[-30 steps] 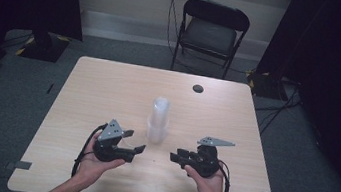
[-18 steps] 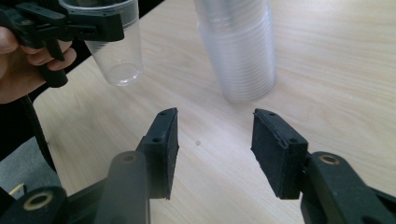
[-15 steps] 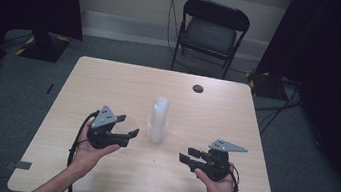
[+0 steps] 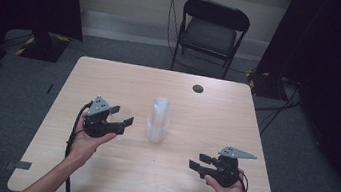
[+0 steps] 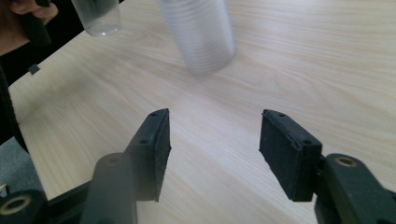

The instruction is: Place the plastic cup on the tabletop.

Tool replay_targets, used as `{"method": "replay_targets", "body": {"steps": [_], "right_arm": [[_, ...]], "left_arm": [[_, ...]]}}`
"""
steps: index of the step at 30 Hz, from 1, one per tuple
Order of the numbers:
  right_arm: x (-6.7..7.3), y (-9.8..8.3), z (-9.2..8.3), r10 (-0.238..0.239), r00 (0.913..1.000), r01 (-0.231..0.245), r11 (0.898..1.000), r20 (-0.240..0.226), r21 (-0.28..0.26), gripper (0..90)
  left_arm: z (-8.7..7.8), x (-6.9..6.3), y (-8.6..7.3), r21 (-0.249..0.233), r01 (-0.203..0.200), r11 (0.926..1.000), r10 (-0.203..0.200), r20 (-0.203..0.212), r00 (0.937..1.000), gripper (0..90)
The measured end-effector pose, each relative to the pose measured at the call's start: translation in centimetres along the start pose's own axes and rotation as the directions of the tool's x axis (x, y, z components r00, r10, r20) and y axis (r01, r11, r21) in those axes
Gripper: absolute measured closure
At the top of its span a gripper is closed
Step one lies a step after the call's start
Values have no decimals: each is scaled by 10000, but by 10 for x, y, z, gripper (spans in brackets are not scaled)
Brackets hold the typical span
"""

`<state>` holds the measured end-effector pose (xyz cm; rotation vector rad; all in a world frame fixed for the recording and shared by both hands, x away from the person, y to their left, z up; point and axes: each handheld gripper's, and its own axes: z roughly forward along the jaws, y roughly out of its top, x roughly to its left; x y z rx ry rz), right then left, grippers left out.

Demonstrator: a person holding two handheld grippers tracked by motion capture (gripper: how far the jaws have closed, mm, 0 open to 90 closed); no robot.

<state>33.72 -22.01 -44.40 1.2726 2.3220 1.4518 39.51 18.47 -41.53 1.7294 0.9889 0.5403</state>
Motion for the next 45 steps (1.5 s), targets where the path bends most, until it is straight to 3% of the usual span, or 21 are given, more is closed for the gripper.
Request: {"method": "replay_targets", "body": {"steps": [2,4,10,13,14,16,20,22,26,31,33,37,43,45], "right_arm": [[-4,-2,0,150,9999,-150,9999,65,-66,422],[-6,-4,1,217,9997,-216,9997,92,-81,420],[-3,-4,4,-47,9999,47,10000,105,66,430],[-2,-4,6,-136,9999,135,9998,106,130,428],[-1,-4,7,-179,9998,178,9997,36,188,428],[-1,-4,8,-200,9998,200,9996,9,205,428],[-1,-3,10,-256,9997,256,9994,3,222,426],[-1,-3,10,-242,9997,242,9995,13,213,426],[-3,-4,8,-163,9999,163,9997,28,201,425],[-3,-4,9,-150,9999,149,9997,38,212,425],[-3,-4,9,-148,9999,147,9997,31,219,425],[-4,-4,10,-197,9998,196,9995,28,261,425],[-4,-4,9,-132,9999,130,9996,65,267,424],[-5,-3,9,-114,9999,113,9996,55,253,424]], "left_arm": [[3,4,3,-287,109,9995,-111,-57,9999,304],[9,8,6,-64,-86,9999,85,-164,9998,304],[23,20,7,-153,489,9987,-493,-319,9983,305],[26,23,5,-174,572,9982,-578,-360,9977,305],[30,27,4,-213,672,9975,-684,-586,9959,305],[32,28,3,-317,797,9963,-816,-609,9948,306],[42,34,0,-443,774,9960,-815,-1009,9916,306],[45,36,-1,-524,911,9945,-959,-967,9907,306],[54,41,-6,-423,697,9967,-743,-1189,9901,302],[61,46,-9,-533,726,9959,-793,-1361,9875,296],[64,47,-8,-314,678,9972,-713,-1304,9889,290],[72,47,-4,-334,348,9988,-392,-1418,9891,286],[83,48,-6,-154,574,9982,-589,-1312,9896,282],[86,47,-8,-26,471,9989,-470,-1314,9902,280]]}}
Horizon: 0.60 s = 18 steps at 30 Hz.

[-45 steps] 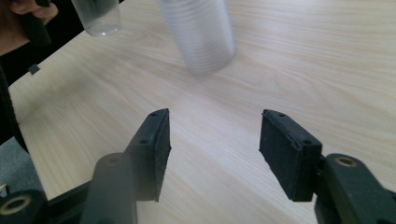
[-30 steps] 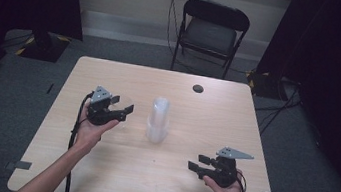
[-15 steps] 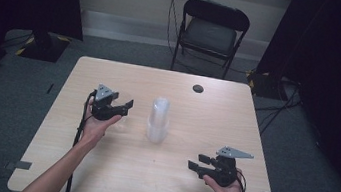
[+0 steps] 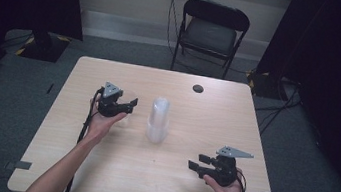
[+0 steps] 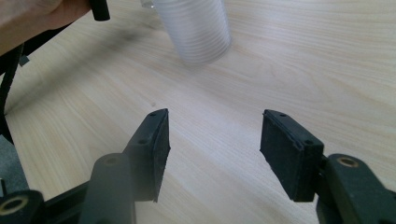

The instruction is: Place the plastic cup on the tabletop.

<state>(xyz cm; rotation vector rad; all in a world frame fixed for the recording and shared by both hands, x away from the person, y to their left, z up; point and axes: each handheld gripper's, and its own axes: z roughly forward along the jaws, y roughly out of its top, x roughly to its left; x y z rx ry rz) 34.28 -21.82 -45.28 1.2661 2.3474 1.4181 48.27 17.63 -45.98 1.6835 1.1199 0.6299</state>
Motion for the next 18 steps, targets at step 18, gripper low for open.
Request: {"method": "replay_targets", "body": {"steps": [18], "right_arm": [[2,0,4,-57,10000,58,9998,-40,187,424]], "left_arm": [[3,-2,-8,193,-57,9998,57,18,10000,217]]}}
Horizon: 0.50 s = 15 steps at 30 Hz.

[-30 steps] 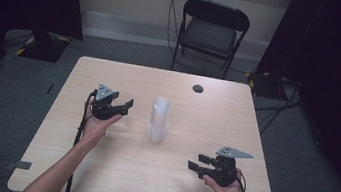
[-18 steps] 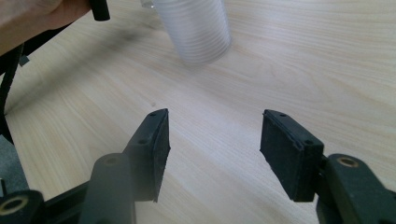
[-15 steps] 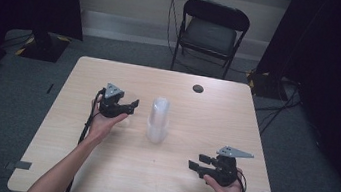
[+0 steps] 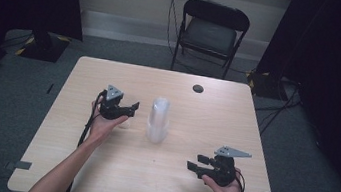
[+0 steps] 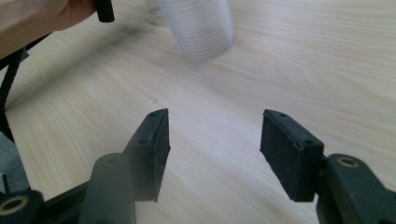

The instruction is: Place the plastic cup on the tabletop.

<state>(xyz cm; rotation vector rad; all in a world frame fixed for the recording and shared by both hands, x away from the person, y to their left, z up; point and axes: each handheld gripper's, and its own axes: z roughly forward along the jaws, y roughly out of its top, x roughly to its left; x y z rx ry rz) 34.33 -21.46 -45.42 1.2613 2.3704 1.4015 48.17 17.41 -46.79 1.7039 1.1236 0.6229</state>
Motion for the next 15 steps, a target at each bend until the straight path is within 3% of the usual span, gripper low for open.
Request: {"method": "replay_targets", "body": {"steps": [10,12,14,15], "right_arm": [[0,0,-1,21,10000,-21,10000,5,-59,423],[0,0,-1,-5,10000,5,10000,-4,-49,423],[0,0,-1,7,10000,-7,10000,-13,-69,423],[0,0,-1,6,10000,-6,10000,-16,-70,423]], "left_arm": [[-1,-3,-1,292,-290,9992,285,176,9994,221],[-5,-2,-3,83,142,9999,-145,312,9994,221],[-6,-2,-4,175,165,9997,-171,366,9992,229],[-7,-4,-6,255,-176,9995,167,328,9993,229]]}}
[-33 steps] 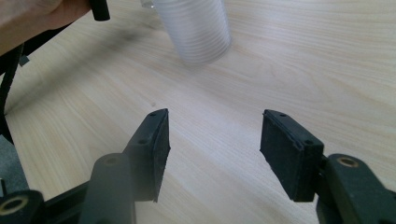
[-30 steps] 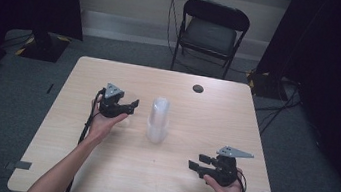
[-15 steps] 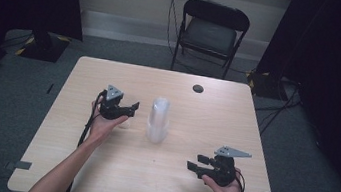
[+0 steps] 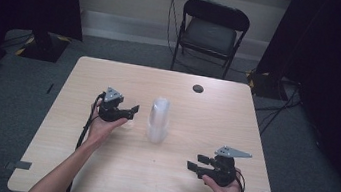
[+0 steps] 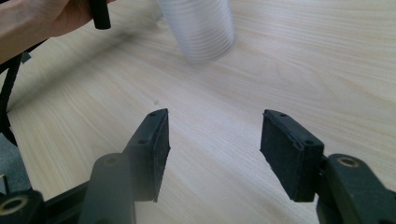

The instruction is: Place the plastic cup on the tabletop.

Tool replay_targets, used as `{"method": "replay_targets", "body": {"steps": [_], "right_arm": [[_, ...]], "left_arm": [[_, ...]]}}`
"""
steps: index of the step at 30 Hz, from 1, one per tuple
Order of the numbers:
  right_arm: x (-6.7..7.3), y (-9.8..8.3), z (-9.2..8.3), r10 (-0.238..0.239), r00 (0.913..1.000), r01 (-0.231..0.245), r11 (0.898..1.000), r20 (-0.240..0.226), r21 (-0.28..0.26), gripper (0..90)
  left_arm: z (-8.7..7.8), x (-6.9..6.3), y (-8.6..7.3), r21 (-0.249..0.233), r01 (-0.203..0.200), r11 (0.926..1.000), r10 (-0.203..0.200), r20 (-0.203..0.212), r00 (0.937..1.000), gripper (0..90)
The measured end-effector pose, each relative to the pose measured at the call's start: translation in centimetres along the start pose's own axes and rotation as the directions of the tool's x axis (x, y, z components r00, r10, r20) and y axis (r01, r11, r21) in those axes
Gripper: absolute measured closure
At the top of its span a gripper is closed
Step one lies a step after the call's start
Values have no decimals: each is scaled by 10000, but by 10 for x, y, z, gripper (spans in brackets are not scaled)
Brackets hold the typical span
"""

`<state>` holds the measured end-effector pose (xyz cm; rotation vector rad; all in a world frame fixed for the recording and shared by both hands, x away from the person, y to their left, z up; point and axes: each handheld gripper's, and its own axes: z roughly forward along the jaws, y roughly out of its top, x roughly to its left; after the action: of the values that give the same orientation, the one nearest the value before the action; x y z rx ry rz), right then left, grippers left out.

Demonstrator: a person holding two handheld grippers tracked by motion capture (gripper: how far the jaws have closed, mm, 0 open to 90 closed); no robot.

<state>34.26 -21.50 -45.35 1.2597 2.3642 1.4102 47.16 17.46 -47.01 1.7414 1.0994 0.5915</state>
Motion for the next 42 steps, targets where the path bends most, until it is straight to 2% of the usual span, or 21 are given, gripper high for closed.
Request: {"method": "replay_targets", "body": {"steps": [9,21,23,25,27,31,33,36,37,38,42], "right_arm": [[1,0,2,-45,10000,45,10000,-32,8,423],[1,0,0,-16,10000,16,10000,-55,2,423],[1,0,0,-6,10000,6,10000,-47,-3,423],[1,0,0,-5,10000,5,10000,-42,-3,423],[0,0,0,3,10000,-3,10000,46,-21,419],[-3,0,-1,79,9998,-77,9999,160,-80,411],[-5,0,-3,123,9997,-119,9998,218,-164,405],[-6,0,-4,141,9996,-137,9998,254,-174,404],[-6,0,-4,140,9995,-135,9998,272,-177,404],[-6,0,-4,150,9995,-145,9997,279,-180,404],[-7,0,-6,168,9993,-160,9996,336,-221,403]], "left_arm": [[-1,-2,-2,70,-226,9997,225,98,9997,204],[5,-4,-9,768,-388,9963,367,297,9989,159],[5,-4,-9,836,-314,9960,291,295,9991,159],[4,-4,-9,901,-420,9950,394,313,9987,159],[2,-4,-9,1027,-500,9935,471,302,9984,159],[-1,-2,-10,1336,-329,9905,281,375,9989,158],[-4,0,-11,1652,-471,9851,414,374,9984,159],[-7,2,-11,1947,-390,9801,324,371,9988,159],[-7,2,-11,1947,-390,9801,324,371,9988,159],[-10,2,-13,1785,-368,9833,308,363,9989,159],[-17,3,-16,1788,-496,9826,449,303,9985,159]]}}
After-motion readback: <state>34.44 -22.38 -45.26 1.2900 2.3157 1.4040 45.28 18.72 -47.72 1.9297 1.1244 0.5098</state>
